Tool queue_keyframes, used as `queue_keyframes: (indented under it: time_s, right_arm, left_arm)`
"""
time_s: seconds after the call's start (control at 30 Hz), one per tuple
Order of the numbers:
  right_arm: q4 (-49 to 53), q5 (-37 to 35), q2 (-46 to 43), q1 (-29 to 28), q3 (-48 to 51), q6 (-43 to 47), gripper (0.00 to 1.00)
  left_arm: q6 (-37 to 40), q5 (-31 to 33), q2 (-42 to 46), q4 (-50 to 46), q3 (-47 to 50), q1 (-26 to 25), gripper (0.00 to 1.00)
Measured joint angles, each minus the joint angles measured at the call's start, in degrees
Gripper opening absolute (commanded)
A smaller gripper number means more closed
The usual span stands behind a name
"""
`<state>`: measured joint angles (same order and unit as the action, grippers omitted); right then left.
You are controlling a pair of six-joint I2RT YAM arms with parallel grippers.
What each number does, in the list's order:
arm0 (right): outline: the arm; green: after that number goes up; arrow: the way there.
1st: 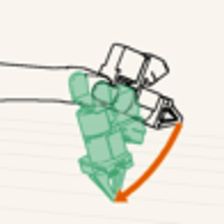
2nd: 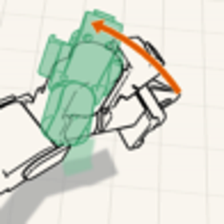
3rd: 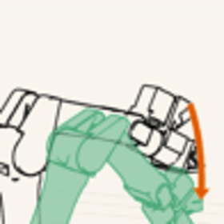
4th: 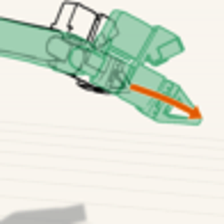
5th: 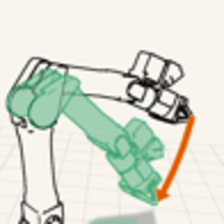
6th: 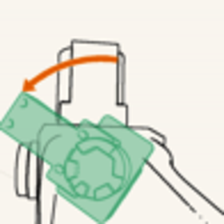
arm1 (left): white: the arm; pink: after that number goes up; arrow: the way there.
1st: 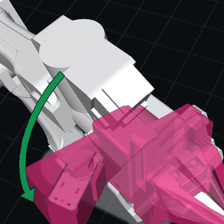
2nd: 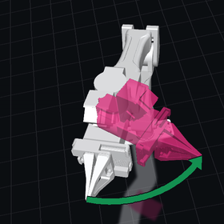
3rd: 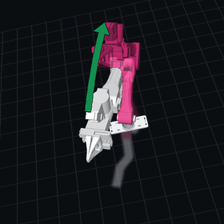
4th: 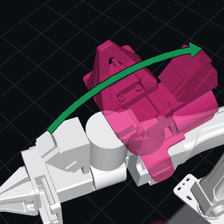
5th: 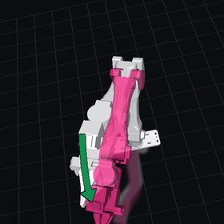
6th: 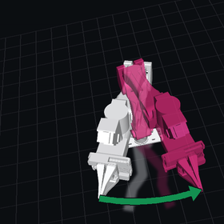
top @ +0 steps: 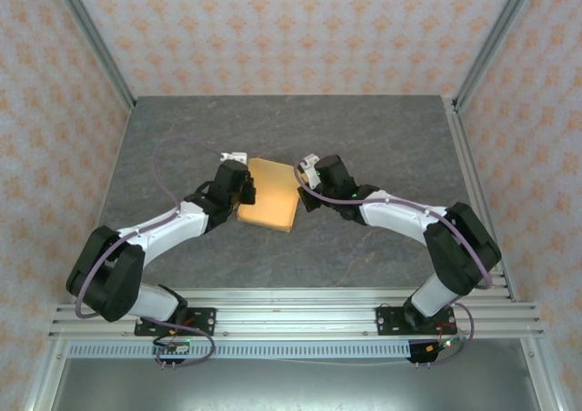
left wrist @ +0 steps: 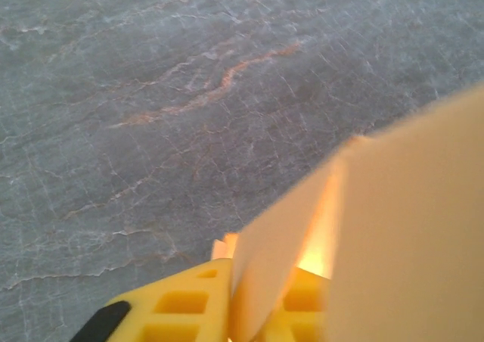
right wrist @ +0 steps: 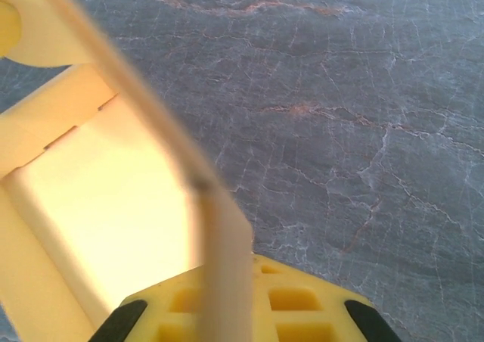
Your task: Fold the paper box
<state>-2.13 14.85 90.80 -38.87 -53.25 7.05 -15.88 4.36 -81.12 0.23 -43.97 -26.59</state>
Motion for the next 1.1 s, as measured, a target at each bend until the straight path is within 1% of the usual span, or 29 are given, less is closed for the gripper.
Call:
queue_keyframes:
  time_s: [0.1, 0.33, 0.63, 0.8, 1.1]
  right_arm:
    - [1.60, -1.62, 0.02, -0.72, -1.51, -1.64, 0.01]
    - [4.09, -6.93, 1.53, -2.45, -4.20, -9.07, 0.01]
    - [4.35, -17.55, 5.62, -6.82, -6.54, -18.36, 0.01]
    - [5.09, -21.88, 7.04, -8.70, -8.04, -22.73, 0.02]
    - [5.09, -27.98, 7.52, -13.35, -8.26, -25.38, 0.03]
  left_arm:
    - [-0.59, -0.11, -0.79, 0.15, 0.00, 0.02, 0.00]
    - [-3.37, -0.22, -0.22, 3.13, 2.19, -0.15, 0.00]
    - [-7.48, 5.57, 0.09, 4.79, 5.20, -3.52, 0.00]
    - [-9.86, 8.11, 0.87, 6.82, 7.56, -4.48, 0.00]
    - [-11.32, 10.14, 5.03, 9.20, 12.44, -4.96, 0.00]
